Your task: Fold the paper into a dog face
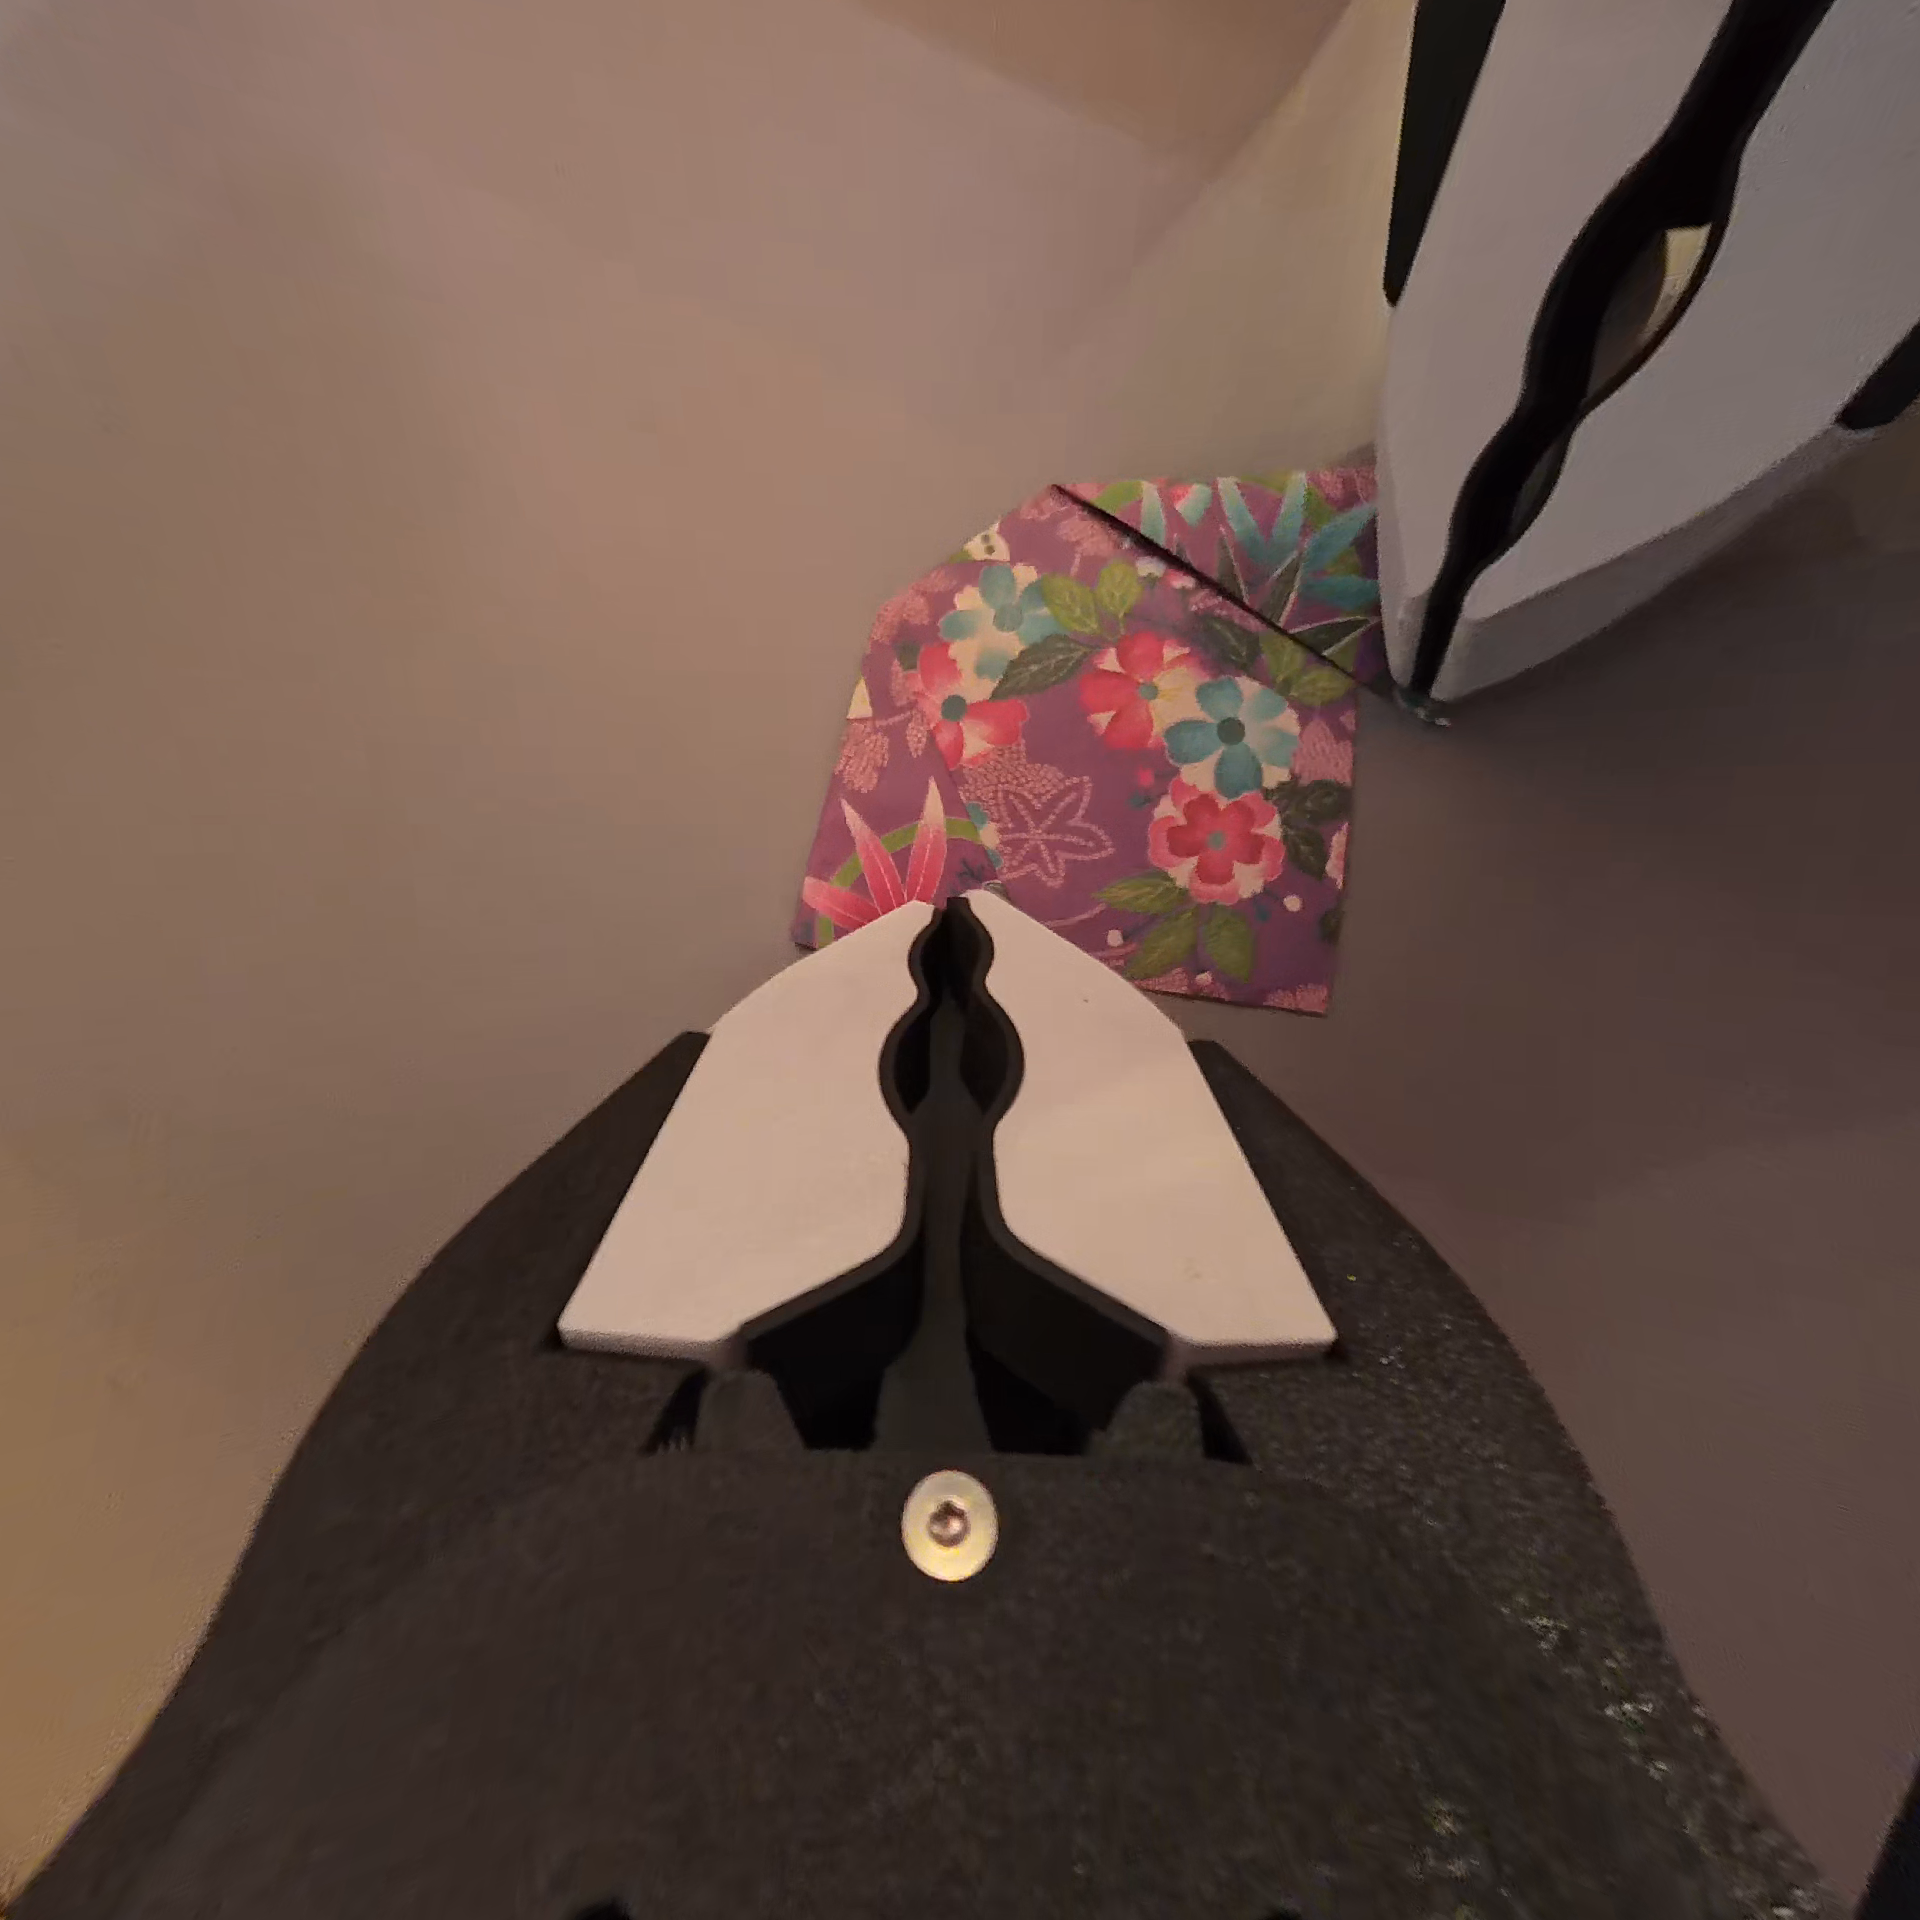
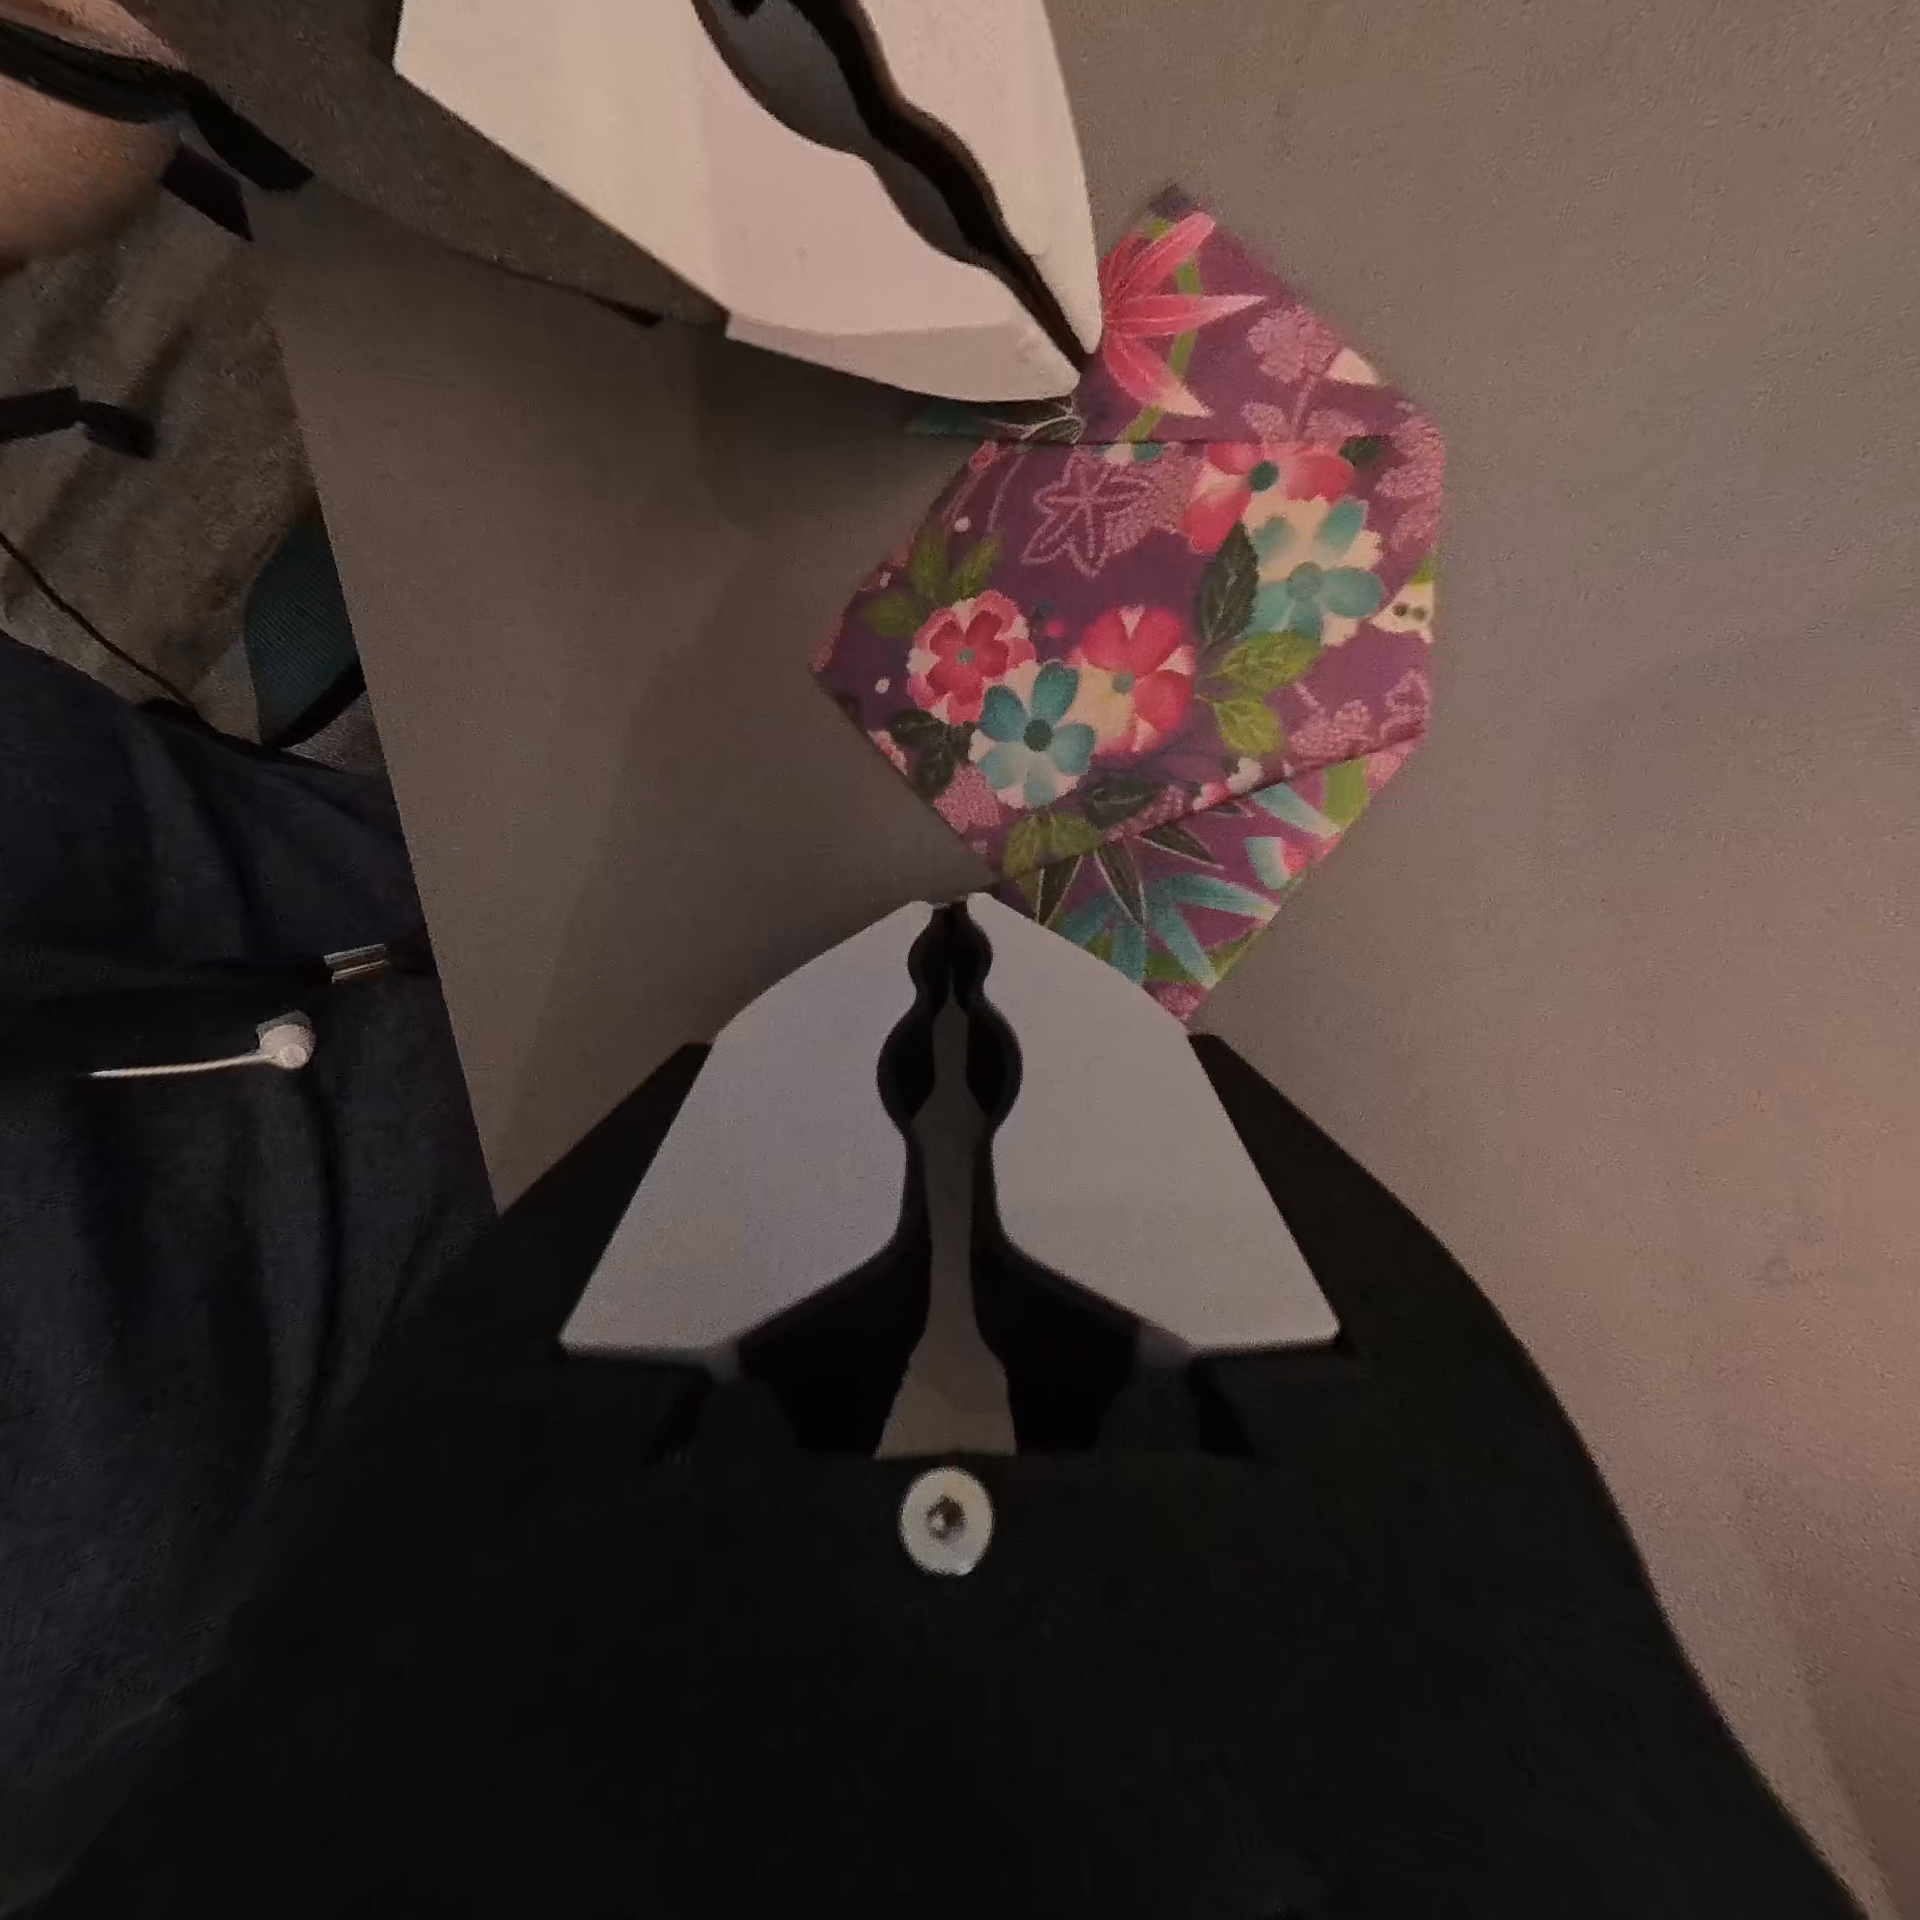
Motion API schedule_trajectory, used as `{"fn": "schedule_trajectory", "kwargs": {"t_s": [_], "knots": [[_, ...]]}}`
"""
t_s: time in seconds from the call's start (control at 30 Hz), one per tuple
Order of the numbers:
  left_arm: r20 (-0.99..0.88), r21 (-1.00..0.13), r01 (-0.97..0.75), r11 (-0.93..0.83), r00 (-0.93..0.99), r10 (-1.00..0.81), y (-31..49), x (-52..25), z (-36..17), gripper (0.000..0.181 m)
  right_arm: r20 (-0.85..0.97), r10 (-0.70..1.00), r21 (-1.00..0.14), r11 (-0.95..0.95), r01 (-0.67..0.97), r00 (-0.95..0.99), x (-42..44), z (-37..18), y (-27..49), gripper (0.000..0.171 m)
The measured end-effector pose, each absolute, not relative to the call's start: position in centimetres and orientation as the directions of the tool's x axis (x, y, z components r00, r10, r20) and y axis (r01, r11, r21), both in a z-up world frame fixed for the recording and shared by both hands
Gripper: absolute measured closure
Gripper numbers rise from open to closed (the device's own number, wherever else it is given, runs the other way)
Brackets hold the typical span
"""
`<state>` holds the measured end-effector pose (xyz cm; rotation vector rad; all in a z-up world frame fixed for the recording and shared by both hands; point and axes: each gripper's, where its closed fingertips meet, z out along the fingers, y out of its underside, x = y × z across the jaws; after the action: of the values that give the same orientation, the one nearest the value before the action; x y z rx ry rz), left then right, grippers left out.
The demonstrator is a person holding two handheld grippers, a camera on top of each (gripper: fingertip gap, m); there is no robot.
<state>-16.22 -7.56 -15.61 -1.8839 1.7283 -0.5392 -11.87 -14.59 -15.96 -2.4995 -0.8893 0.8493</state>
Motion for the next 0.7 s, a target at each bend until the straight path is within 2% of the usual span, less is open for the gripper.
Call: {"fn": "schedule_trajectory", "kwargs": {"t_s": [0.03,0.37,0.7], "knots": [[-0.059,-0.620,-0.783,-0.050,0.110,-0.992,-7.8,-16.5,-15.6,0.181,-0.421,0.665,-0.503,-0.737,0.451,0.617,-11.8,-15.9,-14.6,0.168],[-0.040,-0.662,-0.745,-0.082,0.145,-0.989,-9.3,-17.5,-15.6,0.181,-0.451,0.709,-0.451,-0.705,0.548,0.541,-12.0,-15.9,-15.9,0.169],[-0.021,-0.693,-0.710,-0.129,0.198,-0.980,-10.0,-17.9,-15.6,0.181,-0.406,0.731,-0.474,-0.681,0.558,0.548,-11.8,-15.7,-16.4,0.169]]}}
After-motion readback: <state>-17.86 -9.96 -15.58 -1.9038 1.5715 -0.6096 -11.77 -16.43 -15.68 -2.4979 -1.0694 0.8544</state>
